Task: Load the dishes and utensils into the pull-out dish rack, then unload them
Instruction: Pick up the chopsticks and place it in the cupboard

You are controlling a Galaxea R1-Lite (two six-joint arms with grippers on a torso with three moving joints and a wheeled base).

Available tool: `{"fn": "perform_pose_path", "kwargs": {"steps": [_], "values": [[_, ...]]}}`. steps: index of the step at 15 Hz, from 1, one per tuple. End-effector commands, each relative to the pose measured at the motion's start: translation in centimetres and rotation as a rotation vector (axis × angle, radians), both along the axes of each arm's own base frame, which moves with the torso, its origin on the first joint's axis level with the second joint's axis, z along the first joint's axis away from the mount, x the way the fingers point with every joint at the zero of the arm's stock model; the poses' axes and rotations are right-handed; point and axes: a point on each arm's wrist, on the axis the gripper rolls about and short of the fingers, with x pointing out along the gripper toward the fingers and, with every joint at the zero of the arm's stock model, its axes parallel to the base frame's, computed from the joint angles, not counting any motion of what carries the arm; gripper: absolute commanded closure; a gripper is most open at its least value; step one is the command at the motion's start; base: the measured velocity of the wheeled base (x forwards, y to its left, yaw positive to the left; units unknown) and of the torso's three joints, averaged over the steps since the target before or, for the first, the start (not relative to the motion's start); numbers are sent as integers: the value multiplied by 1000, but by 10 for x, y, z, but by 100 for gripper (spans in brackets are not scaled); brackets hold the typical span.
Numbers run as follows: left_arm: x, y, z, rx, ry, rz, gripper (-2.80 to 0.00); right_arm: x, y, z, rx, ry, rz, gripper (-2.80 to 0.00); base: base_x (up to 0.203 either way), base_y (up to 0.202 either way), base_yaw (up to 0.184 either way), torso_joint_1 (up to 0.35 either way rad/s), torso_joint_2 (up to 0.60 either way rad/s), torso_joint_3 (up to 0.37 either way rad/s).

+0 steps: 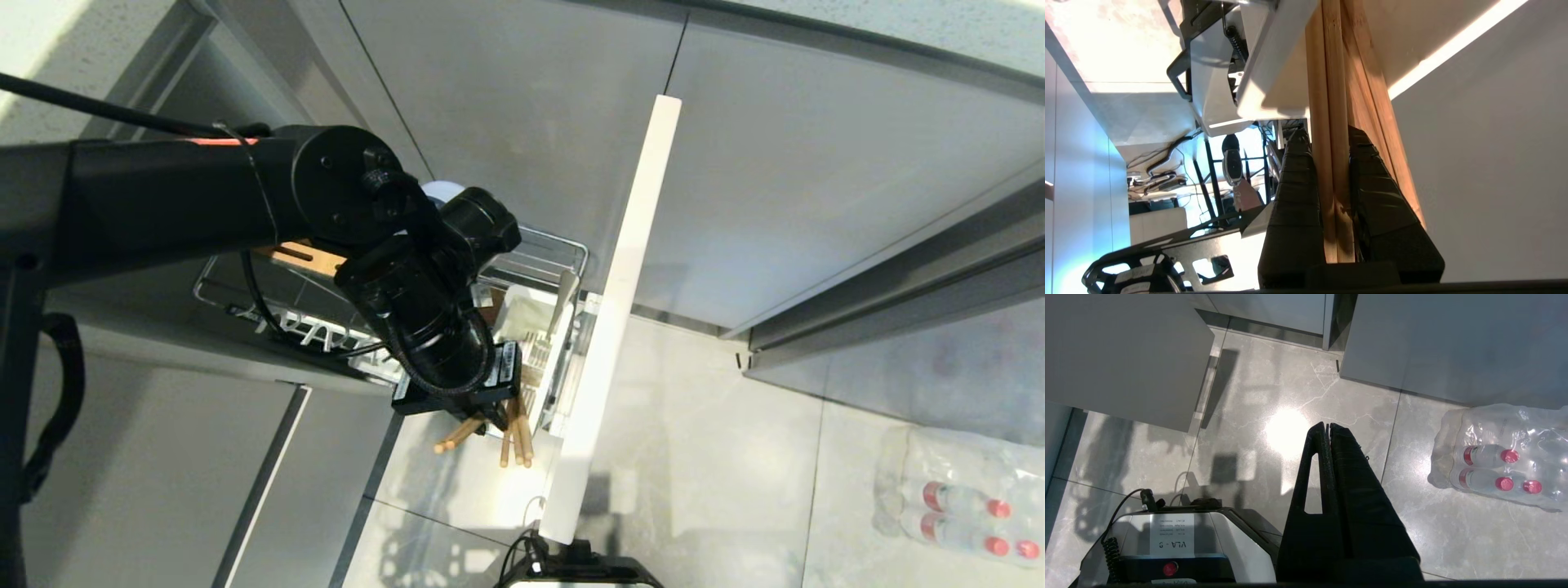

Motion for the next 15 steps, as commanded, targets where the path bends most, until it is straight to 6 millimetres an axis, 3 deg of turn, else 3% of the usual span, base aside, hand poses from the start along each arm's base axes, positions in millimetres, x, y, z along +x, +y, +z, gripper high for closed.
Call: {"fn": "perform_pose_path", "kwargs": {"steps": [1, 15], "values": [[1, 0, -2, 4, 9, 4, 0, 0, 0, 0, 1, 1, 0, 0, 0, 0, 0, 0, 0, 0], [3, 1, -1, -4, -5, 10, 0, 0, 0, 0, 1, 1, -1, 0, 0, 0, 0, 0, 0, 0]]}}
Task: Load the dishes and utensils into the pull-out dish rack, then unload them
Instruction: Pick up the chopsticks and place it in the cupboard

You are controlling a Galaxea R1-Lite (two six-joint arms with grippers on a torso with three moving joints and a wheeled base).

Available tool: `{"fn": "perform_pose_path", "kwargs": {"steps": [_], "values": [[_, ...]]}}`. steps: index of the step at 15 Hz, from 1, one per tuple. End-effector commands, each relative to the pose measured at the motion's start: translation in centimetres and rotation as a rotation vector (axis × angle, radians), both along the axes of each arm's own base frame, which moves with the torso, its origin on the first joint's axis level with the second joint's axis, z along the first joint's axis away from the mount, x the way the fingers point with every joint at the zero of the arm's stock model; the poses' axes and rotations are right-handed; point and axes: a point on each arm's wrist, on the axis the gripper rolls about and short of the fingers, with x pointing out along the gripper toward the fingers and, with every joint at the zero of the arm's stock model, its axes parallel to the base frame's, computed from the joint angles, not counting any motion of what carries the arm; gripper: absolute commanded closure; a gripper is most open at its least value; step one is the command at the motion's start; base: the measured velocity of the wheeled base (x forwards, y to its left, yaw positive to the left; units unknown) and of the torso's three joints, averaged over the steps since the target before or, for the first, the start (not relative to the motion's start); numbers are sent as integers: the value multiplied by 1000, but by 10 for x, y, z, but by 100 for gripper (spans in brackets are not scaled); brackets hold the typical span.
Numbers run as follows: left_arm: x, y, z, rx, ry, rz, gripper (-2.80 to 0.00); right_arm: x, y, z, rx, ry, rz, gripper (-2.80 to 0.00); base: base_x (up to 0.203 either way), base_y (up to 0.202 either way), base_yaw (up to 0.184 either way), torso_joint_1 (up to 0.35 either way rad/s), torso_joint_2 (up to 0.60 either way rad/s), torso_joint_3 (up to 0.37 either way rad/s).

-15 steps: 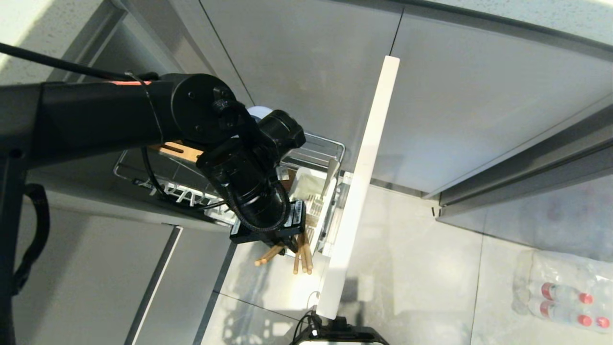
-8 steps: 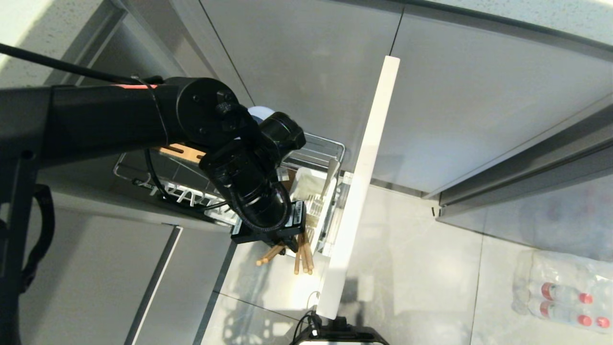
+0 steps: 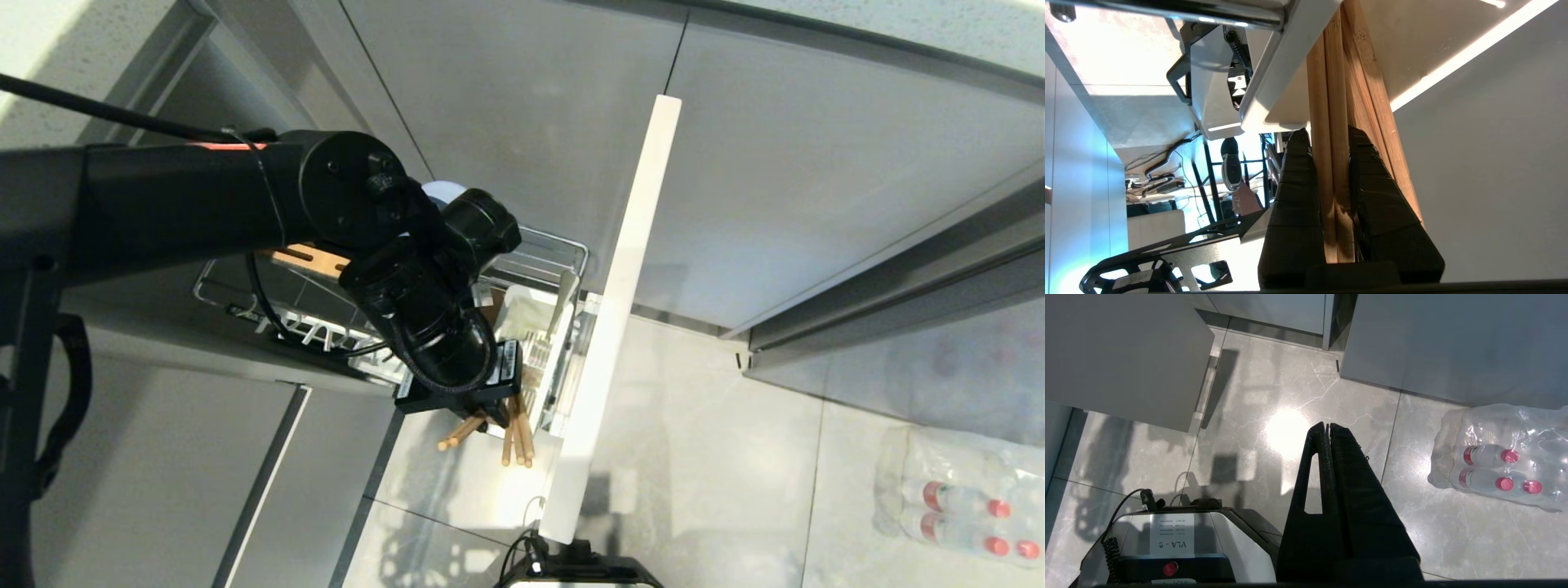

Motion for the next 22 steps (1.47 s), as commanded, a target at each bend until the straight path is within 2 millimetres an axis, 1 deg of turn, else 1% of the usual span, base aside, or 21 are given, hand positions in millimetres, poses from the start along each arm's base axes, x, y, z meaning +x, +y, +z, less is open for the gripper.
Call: {"fn": "perform_pose_path", "kwargs": {"steps": [1, 3, 4, 10, 14, 18, 21, 22], "values": [[-2, 1, 2, 0, 2, 1, 0, 0, 0, 0, 0, 1, -1, 0, 0, 0, 0, 0, 0, 0], [-2, 1, 2, 0, 2, 2, 0, 0, 0, 0, 0, 0, 1, 0, 0, 0, 0, 0, 0, 0], [-2, 1, 2, 0, 0, 3, -280, 0, 0, 0, 0, 1, -1, 0, 0, 0, 0, 0, 0, 0], [-3, 2, 5, -3, -8, 5, -280, 0, 0, 0, 0, 1, -1, 0, 0, 0, 0, 0, 0, 0], [-12, 9, 20, -26, -46, 11, -280, 0, 0, 0, 0, 0, 0, 0, 0, 0, 0, 0, 0, 0], [-20, 17, 34, -8, -112, 34, -280, 0, 0, 0, 0, 1, 0, 0, 0, 0, 0, 0, 0, 0], [-32, 25, 49, -16, -162, 41, -280, 0, 0, 0, 0, 1, -1, 0, 0, 0, 0, 0, 0, 0], [-36, 29, 55, -21, -182, 44, 0, 0, 0, 0, 0, 1, -1, 0, 0, 0, 0, 0, 0, 0]]}}
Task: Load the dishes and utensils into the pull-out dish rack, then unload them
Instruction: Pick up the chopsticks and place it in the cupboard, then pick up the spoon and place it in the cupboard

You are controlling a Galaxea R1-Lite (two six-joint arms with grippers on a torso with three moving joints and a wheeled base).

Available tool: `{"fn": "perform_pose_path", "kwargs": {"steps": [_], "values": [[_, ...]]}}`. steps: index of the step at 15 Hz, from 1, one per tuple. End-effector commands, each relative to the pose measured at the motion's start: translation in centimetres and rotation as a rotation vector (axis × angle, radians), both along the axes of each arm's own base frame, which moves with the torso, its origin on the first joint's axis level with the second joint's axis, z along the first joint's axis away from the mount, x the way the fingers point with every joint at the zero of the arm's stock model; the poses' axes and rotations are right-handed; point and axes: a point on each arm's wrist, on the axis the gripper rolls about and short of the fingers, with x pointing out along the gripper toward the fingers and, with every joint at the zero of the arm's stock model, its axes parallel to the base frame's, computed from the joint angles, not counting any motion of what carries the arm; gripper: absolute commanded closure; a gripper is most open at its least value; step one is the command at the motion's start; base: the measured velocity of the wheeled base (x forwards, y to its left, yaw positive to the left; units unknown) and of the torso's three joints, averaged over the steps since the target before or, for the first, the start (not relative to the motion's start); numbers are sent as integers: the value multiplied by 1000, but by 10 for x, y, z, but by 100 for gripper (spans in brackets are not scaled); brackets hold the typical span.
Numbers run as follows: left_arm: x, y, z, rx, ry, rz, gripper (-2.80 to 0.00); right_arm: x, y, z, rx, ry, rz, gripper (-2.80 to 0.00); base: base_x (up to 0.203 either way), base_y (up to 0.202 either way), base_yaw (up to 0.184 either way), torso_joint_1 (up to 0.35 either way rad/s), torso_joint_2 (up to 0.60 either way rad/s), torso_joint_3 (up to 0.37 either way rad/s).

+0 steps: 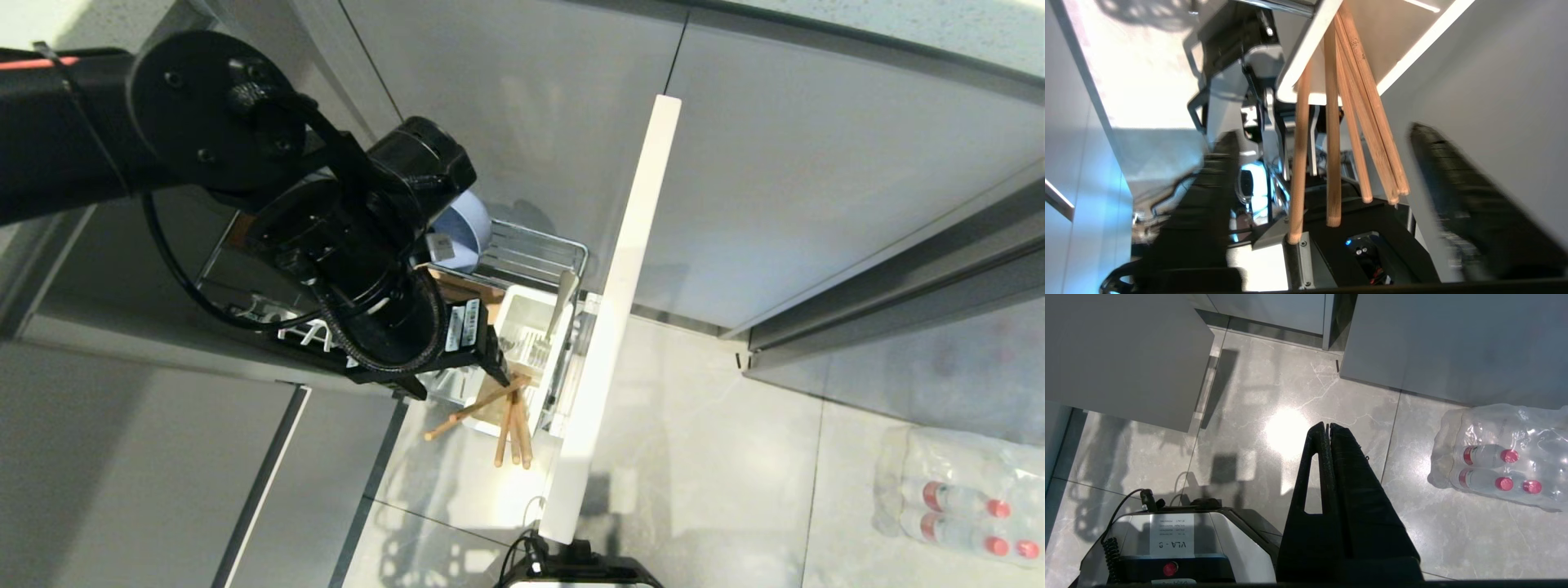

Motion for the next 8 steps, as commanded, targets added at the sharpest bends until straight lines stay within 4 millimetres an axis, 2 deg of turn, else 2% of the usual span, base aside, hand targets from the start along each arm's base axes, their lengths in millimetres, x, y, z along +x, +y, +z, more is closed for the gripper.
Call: {"fn": "perform_pose_path", "kwargs": {"steps": [1, 4, 8], "values": [[-11, 8, 14, -16, -38, 7, 0, 0, 0, 0, 1, 0, 0, 0, 0, 0, 0, 0, 0, 0], [-26, 17, 30, -10, -111, 30, 0, 0, 0, 0, 1, 0, 0, 0, 0, 0, 0, 0, 0, 0], [-59, 31, 54, -55, -171, 1, 0, 0, 0, 0, 1, 0, 1, 0, 0, 0, 0, 0, 0, 0]]}}
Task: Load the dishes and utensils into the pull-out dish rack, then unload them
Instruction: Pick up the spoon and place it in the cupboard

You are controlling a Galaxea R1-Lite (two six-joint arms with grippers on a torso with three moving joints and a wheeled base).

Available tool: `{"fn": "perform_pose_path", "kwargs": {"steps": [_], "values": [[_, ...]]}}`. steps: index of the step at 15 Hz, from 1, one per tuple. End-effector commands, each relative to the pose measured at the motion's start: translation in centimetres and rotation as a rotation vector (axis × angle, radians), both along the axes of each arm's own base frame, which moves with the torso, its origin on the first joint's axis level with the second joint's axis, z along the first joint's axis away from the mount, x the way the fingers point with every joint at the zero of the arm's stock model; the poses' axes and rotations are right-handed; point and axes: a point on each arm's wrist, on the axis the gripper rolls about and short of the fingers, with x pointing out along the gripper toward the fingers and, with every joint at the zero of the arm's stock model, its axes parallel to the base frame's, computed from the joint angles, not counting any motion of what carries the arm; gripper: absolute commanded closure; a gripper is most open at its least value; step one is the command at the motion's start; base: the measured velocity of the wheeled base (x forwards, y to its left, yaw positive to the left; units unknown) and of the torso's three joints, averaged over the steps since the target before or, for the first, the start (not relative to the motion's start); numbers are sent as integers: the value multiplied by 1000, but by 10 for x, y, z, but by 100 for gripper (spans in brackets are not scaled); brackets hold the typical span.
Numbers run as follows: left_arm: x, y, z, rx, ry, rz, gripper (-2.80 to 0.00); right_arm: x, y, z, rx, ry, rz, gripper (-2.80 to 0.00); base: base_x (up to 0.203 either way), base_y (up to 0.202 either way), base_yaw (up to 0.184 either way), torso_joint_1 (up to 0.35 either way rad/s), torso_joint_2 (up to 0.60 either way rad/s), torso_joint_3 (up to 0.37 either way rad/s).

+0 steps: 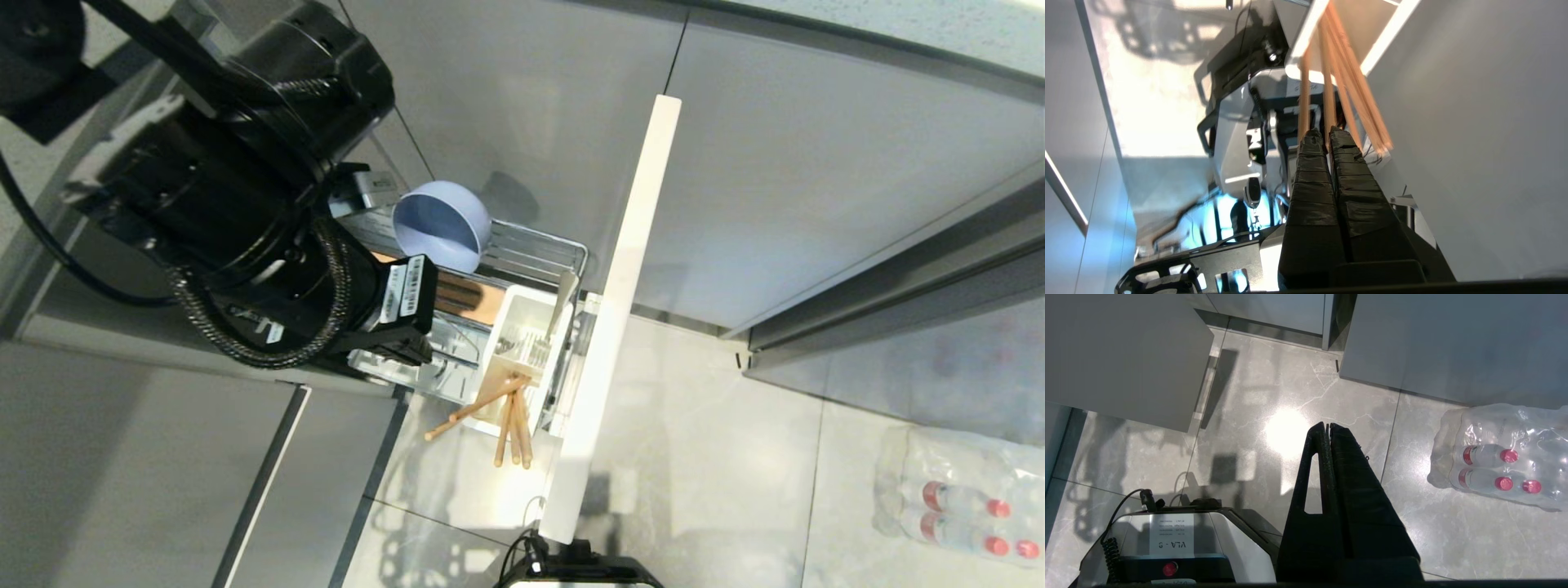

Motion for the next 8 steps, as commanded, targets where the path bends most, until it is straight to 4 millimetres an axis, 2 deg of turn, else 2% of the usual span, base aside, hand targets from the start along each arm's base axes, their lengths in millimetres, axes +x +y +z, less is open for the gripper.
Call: {"fn": "perform_pose_path", "kwargs": {"steps": [1, 8], "values": [[-19, 11, 16, -34, -48, -8, 0, 0, 0, 0, 1, 1, 1, 0, 0, 0, 0, 0, 0, 0], [-70, 56, 57, -55, -320, 113, 0, 0, 0, 0, 1, 0, -1, 0, 0, 0, 0, 0, 0, 0]]}}
